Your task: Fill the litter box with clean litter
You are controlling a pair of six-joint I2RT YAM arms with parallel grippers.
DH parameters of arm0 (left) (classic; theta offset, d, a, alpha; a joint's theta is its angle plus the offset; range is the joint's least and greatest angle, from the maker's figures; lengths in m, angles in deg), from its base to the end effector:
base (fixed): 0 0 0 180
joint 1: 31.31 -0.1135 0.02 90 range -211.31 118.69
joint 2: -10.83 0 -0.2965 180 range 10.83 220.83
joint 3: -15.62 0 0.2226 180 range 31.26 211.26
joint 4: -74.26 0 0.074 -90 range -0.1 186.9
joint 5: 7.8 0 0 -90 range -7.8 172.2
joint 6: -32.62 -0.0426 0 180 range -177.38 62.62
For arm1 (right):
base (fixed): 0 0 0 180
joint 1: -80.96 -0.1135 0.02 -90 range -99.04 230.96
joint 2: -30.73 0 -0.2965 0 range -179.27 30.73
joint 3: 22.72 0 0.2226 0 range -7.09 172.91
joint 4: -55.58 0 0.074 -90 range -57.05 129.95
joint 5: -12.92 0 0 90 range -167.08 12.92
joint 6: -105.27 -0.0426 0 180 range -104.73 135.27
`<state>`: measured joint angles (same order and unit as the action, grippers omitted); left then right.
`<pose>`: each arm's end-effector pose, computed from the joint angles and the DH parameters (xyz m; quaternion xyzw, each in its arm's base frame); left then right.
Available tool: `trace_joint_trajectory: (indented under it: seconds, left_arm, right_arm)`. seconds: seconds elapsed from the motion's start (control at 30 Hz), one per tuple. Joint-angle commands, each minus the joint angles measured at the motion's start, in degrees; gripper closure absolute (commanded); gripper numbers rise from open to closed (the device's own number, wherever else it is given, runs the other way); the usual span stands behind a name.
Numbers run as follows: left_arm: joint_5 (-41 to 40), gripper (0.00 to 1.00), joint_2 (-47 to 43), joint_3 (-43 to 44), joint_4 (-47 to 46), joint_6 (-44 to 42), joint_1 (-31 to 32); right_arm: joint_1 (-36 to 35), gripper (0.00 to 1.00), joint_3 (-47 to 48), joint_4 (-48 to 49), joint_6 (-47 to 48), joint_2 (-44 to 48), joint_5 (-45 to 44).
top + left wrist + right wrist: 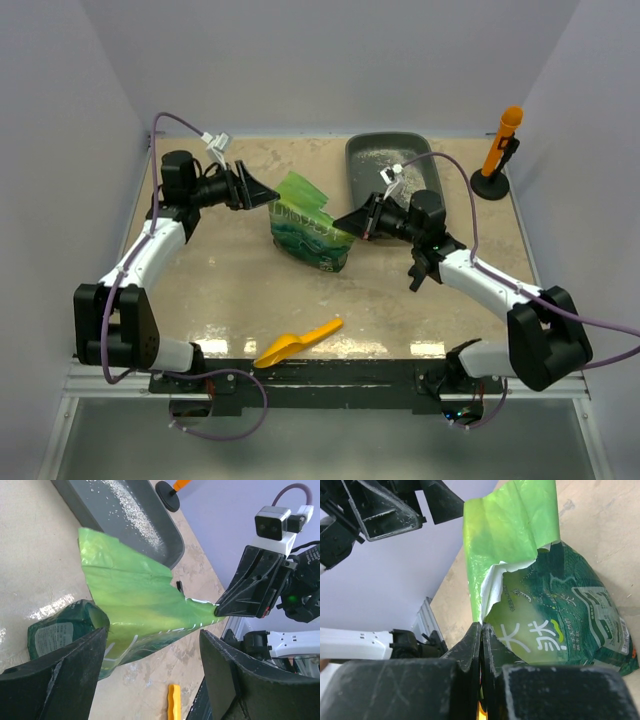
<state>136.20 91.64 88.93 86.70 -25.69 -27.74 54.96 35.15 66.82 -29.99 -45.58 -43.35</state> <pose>0.2837 -0.0522 0.3434 0.0755 0.7711 -0.5092 0.3748 0.2319 0.1394 0.3175 -0.0691 0.7398 0.5456 0.3876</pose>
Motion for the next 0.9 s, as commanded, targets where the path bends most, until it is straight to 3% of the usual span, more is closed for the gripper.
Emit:
trace_joint_trajectory:
  seconds: [0.0,0.27,0.67,0.73,0.87]
  left_arm:
    - [2.87,0.2,-1.63,-1.42,-1.9,-2.67,-0.41]
    - [4.27,0.18,1.27,-0.02,-1.63,-4.09,-1.64]
    - [14.81,0.18,10.58,-0.1,-21.04,5.83,-0.76]
    - [17.36,0.18,12.42,-0.45,-30.16,9.34,0.64]
    - [21.67,0.17,17.26,-0.89,-51.86,26.78,3.98]
  right_arm:
    - [-0.37,1.0,-0.23,1.96,7.71,5.11,3.53]
    - [-1.33,1.0,1.44,-7.27,18.17,10.65,2.56]
    - [-2.57,1.0,-0.31,-8.24,22.49,12.51,5.11]
    - [-2.74,1.0,-0.49,-7.98,22.67,12.16,5.46]
    - [-2.92,1.0,-1.19,-7.71,22.67,11.98,5.99]
